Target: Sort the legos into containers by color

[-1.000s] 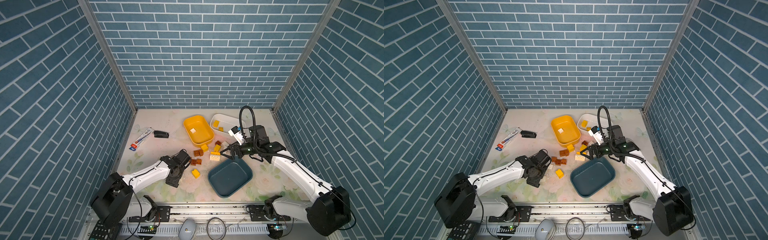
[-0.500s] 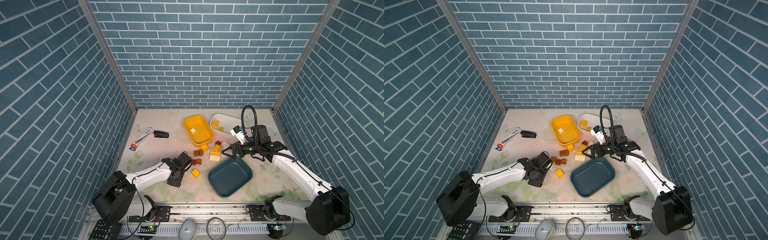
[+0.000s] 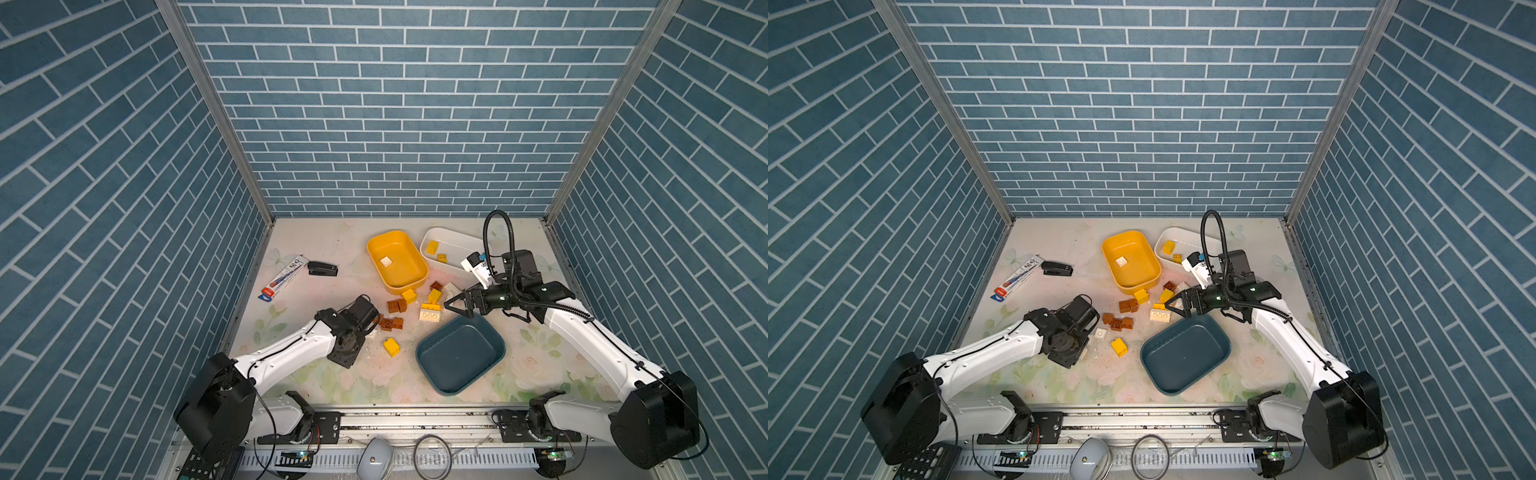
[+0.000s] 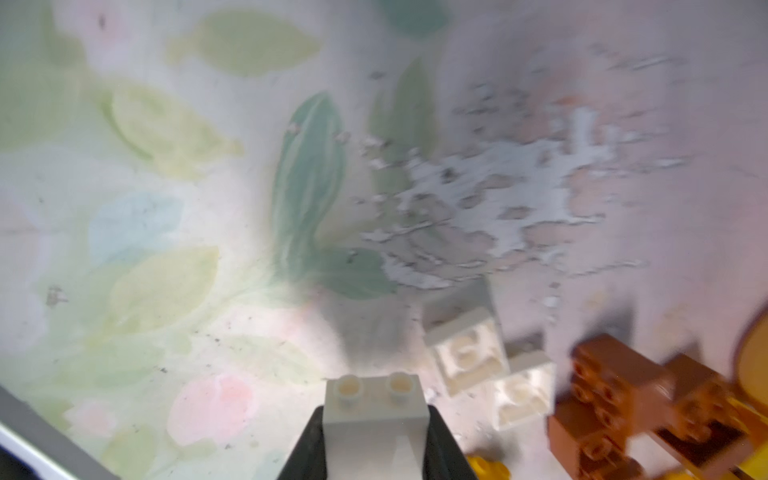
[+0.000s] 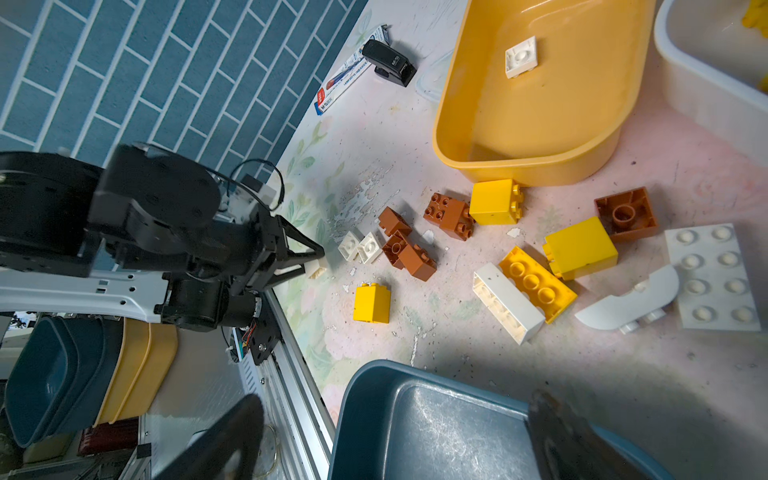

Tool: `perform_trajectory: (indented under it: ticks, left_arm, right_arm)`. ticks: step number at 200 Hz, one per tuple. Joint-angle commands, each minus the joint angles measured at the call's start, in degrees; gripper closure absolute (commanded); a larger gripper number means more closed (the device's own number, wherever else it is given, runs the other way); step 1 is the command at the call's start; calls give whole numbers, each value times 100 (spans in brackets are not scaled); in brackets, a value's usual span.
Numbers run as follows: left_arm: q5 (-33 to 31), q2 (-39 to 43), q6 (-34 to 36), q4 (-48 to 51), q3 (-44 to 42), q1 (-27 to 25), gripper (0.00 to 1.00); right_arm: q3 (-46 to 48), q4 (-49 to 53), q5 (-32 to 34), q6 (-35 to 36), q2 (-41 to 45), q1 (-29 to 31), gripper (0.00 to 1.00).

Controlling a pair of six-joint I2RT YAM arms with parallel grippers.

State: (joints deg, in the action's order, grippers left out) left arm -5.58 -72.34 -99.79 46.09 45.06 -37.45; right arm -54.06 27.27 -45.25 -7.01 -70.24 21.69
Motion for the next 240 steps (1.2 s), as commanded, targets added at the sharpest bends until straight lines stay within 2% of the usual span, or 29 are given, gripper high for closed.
perform_trajectory:
  ticks: [1, 27, 54, 88, 117, 160, 188, 196, 240]
  left_arm:
    - [-293, -31, 1684, 641, 722, 344, 74]
    - [-199, -518, 3034, 620, 1656, 614, 73]
    - [166, -1204, 4154, 78, 2447, 782, 72]
    - [466, -2319, 5094, -243, 3518, 809, 73]
    - [596, -3095, 5232, -716, 4109, 845, 73]
    - [383, -4291, 5576, -339, 5426, 844, 73]
    - [197, -4787, 5685, -91, 5897, 870, 70]
    - [197, -4892, 5657, -65, 5975, 880, 67]
    - [287, -4962, 5736, 95, 6240, 889, 33]
  right_arm:
    - [-184, -155, -203, 188, -54, -99, 1]
    - [-178, -525, -359, -47, -87, -245, 1]
    - [-170, -813, -373, -233, -104, -380, 1]
    - [-220, -937, -162, -276, -202, -488, 1]
    - [-290, -941, -109, -262, -268, -543, 1]
    - [-327, -847, -89, -186, -295, -654, 1]
    - [-290, -750, -54, -119, -241, -736, 1]
    - [-284, -730, -54, -110, -227, -755, 1]
    - [-173, -589, -12, -67, -71, -831, 1]
